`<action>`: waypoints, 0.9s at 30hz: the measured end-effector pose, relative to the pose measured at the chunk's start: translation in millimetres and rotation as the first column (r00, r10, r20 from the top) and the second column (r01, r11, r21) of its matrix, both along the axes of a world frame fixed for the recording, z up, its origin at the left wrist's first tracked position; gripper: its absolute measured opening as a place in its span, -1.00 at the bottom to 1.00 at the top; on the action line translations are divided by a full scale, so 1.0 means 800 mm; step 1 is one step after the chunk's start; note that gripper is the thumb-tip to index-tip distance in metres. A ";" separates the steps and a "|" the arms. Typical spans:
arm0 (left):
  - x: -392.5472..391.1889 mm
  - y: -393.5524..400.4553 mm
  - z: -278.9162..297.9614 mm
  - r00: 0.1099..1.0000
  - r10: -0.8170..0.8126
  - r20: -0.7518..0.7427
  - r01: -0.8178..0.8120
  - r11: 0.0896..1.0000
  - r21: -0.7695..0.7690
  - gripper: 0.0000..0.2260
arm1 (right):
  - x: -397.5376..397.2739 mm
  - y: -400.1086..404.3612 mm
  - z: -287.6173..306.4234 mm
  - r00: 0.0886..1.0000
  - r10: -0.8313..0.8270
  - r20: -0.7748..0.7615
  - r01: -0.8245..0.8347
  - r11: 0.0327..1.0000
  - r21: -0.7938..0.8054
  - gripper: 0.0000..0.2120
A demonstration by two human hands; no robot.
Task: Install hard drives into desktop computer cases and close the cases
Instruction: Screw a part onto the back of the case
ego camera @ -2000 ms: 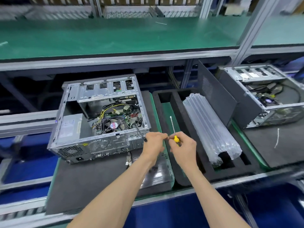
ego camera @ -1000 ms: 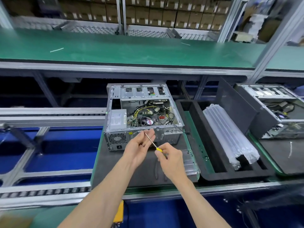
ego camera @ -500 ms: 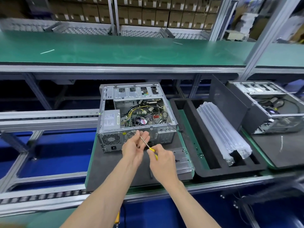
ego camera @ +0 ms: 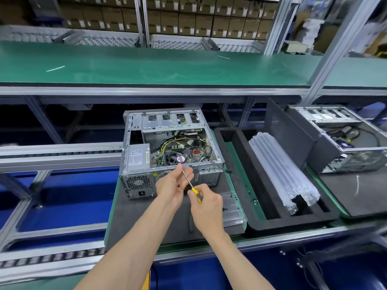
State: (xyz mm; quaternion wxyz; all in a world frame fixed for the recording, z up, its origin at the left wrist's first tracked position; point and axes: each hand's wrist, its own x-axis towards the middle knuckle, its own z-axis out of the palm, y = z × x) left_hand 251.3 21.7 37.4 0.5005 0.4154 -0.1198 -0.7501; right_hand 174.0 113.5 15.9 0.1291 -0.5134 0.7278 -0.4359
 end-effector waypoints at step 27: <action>0.060 -0.067 0.015 0.771 -0.171 -0.613 0.112 0.985 -0.134 -0.43 | -0.039 -0.037 0.004 0.921 -0.067 0.384 0.094 0.994 -0.052 -0.89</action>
